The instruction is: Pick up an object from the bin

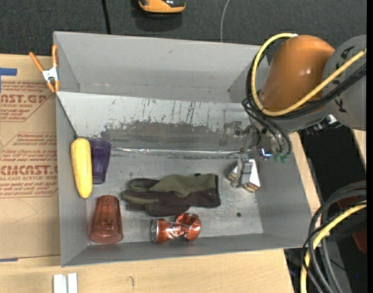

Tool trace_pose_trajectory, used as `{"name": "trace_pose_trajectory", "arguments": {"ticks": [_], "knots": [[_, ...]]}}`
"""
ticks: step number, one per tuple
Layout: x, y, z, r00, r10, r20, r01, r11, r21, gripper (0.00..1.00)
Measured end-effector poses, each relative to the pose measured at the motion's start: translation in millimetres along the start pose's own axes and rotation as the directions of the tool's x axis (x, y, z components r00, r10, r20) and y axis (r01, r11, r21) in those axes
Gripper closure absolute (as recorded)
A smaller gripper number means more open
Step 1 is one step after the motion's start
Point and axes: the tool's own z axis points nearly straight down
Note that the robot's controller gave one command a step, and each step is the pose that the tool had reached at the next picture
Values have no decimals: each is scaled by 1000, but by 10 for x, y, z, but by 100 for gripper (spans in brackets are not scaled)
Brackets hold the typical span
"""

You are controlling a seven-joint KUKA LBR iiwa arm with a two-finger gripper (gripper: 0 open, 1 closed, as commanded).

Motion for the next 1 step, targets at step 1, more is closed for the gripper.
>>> {"name": "trace_pose_trajectory", "arguments": {"ticks": [1], "knots": [[-14,1,-48,1000,-1,8,1,1000,1,0]]}}
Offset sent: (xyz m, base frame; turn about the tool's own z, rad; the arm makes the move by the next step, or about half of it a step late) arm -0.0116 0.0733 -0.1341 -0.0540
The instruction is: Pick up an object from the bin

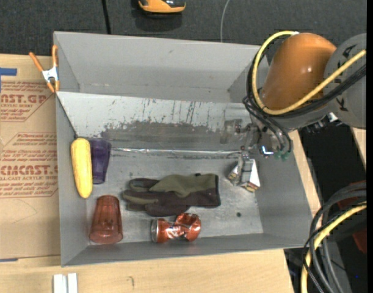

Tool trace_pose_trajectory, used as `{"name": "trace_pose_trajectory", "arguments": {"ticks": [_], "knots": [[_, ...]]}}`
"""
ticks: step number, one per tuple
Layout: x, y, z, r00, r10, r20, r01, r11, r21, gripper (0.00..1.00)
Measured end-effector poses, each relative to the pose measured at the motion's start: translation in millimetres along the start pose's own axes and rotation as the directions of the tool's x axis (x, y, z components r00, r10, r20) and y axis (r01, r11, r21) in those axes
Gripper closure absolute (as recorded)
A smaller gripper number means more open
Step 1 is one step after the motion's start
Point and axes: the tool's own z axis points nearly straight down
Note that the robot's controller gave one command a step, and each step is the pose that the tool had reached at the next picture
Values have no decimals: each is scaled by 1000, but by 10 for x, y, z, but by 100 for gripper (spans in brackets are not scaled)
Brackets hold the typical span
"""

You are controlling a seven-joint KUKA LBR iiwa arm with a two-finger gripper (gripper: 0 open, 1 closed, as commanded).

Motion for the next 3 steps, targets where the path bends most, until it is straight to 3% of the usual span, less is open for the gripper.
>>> {"name": "trace_pose_trajectory", "arguments": {"ticks": [1,2,3], "knots": [[80,491,924,999,-36,3,36,999,0,0],[142,609,895,997,-82,-5,82,997,-1,0],[151,645,904,999,49,0,-49,999,-2,0]]}}
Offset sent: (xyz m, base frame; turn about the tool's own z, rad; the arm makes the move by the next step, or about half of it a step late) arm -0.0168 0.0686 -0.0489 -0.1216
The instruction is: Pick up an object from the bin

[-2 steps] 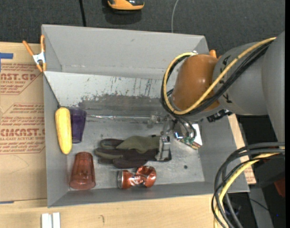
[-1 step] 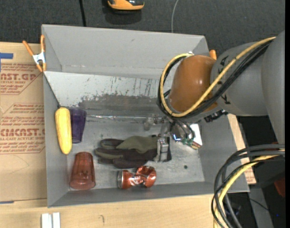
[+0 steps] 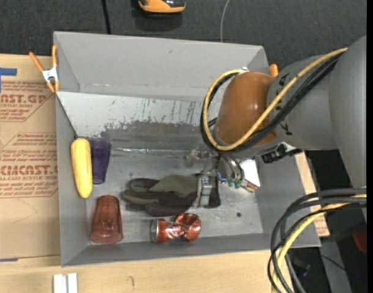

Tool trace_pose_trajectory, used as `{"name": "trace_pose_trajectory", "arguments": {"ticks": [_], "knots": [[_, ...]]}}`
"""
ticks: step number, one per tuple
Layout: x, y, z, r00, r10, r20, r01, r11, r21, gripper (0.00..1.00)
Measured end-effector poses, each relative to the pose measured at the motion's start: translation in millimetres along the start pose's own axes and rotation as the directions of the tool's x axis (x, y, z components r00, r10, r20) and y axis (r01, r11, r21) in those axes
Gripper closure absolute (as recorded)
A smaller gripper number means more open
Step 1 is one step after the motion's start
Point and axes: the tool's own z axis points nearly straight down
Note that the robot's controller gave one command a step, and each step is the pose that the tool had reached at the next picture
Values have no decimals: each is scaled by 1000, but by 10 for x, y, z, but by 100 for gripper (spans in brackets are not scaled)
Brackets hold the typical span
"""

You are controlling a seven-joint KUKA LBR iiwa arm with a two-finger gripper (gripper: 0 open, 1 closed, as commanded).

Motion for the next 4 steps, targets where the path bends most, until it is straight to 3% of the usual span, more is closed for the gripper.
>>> {"name": "trace_pose_trajectory", "arguments": {"ticks": [1,2,4], "knots": [[51,184,513,996,85,-3,-85,996,1,0],[-85,358,476,997,77,1,-77,997,0,100],[-71,356,433,997,77,-4,-77,997,1,100]]}}
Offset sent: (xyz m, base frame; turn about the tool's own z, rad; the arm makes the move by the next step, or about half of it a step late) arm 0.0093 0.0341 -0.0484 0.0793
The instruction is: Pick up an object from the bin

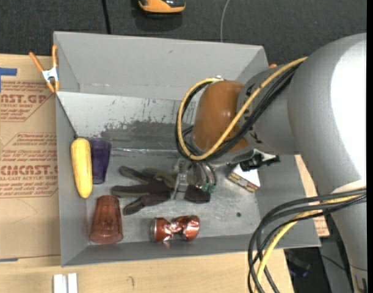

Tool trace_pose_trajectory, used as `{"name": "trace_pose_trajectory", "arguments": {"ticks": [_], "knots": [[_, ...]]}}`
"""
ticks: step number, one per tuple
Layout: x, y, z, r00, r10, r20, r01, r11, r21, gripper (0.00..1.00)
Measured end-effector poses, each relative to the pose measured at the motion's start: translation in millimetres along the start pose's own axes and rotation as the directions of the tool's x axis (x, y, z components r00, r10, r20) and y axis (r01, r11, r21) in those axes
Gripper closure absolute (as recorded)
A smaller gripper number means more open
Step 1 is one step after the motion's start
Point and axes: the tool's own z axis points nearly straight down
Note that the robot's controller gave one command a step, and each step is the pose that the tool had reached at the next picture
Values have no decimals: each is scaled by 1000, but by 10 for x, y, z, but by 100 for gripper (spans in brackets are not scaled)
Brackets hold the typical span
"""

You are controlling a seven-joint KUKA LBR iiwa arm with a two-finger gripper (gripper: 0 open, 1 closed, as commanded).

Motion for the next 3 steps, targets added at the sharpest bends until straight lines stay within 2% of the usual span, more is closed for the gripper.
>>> {"name": "trace_pose_trajectory", "arguments": {"ticks": [1,3], "knots": [[22,-4,-207,1000,0,-8,0,1000,1,100],[-13,5,-543,1000,0,6,0,1000,-2,100]]}}
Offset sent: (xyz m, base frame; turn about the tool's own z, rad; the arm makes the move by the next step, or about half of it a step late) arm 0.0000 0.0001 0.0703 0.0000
